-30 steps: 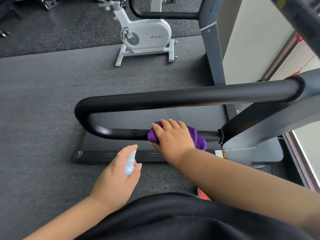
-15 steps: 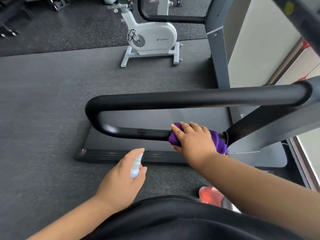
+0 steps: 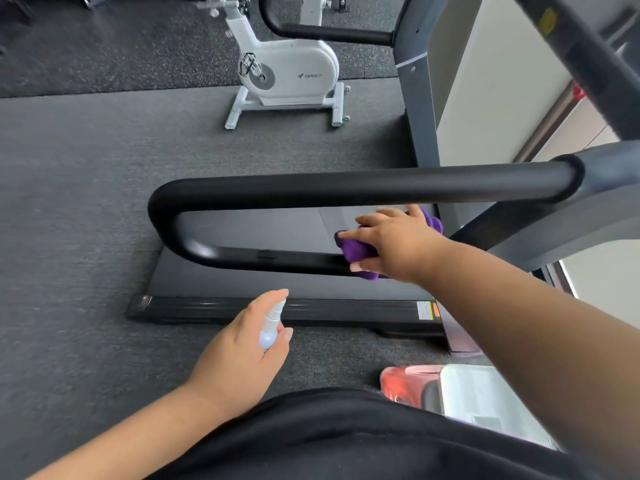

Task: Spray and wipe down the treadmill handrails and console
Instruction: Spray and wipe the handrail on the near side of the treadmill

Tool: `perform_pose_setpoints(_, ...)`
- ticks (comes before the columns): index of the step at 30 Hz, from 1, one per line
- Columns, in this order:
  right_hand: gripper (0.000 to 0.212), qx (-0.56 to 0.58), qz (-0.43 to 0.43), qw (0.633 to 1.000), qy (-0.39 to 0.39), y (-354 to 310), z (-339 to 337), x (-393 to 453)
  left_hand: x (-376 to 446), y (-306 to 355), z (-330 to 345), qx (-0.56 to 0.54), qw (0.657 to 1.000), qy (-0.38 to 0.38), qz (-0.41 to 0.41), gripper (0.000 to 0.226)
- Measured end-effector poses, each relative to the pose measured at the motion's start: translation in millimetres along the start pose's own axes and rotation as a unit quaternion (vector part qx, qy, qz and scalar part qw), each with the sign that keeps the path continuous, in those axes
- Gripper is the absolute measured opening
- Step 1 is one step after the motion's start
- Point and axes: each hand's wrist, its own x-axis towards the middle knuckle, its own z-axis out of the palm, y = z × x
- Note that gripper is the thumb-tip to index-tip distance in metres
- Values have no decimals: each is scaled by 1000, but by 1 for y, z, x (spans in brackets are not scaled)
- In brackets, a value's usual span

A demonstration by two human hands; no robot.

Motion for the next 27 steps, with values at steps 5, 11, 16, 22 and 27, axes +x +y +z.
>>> perform_pose_setpoints(5, 80, 170, 35, 985, -12, -3, 31, -19, -1, -4, 1, -3, 1000, 9, -7, 55)
perform_pose_setpoints(11, 85, 54, 42, 997, 37, -40, 35, -2, -2, -11, -2, -2, 1000, 10, -22, 53)
perform_pose_setpoints(16, 72, 144, 20, 986, 78, -96, 29, 44, 1, -12, -6, 12, 1000, 4, -5, 58)
perform_pose_setpoints(22, 71, 193, 46, 973, 116, -122, 27, 70, 3, -31, -24, 18, 1000, 23, -4, 61)
perform_pose_setpoints(27, 78, 25, -12, 994, 102, -144, 33, 75, 4, -58, -40, 8, 1000, 15, -6, 54)
